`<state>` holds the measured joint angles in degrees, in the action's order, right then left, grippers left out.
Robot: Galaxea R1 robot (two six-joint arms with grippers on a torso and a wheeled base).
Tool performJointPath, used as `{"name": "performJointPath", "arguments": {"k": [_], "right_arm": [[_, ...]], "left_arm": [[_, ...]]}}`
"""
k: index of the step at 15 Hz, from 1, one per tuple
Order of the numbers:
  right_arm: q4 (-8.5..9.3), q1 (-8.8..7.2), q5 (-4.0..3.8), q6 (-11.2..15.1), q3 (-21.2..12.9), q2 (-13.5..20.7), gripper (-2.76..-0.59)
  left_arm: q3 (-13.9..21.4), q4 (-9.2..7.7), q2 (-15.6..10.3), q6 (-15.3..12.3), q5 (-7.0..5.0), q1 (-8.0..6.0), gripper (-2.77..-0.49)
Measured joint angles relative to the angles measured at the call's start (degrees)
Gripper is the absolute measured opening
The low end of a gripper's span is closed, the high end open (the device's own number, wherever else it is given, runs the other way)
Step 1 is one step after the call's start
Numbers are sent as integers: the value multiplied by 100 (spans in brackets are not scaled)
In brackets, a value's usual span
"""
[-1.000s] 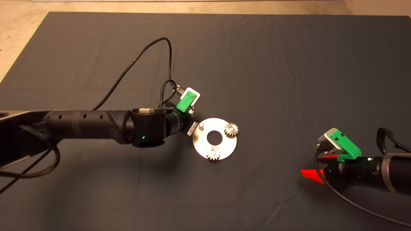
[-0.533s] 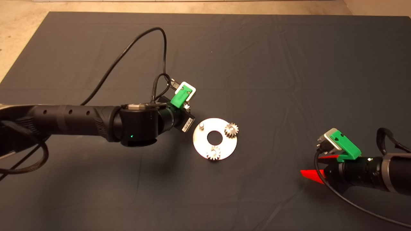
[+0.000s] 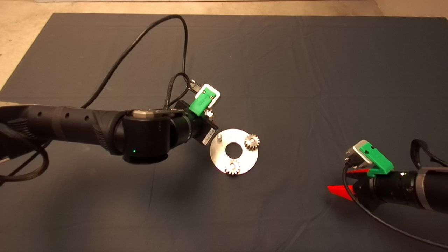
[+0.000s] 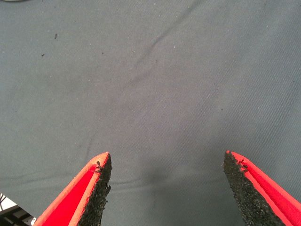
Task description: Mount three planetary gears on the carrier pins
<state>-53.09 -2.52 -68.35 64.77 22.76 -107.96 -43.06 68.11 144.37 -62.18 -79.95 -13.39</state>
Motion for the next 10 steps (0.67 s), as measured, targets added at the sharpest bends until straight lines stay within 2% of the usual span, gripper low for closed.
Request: {"name": "performJointPath", "arguments": {"k": [2,8,10], "right_arm": [[0,-1,0,0,0,-1,-160],[0,-1,2,0,0,-12,-160],[0,0,3,0,0,-12,-160]], "left_arm": [[74,0,-7,-154,-32,0,-256],[160,5,144,-193,-56,6,-256],[158,49,220,-193,-56,71,-256]]}}
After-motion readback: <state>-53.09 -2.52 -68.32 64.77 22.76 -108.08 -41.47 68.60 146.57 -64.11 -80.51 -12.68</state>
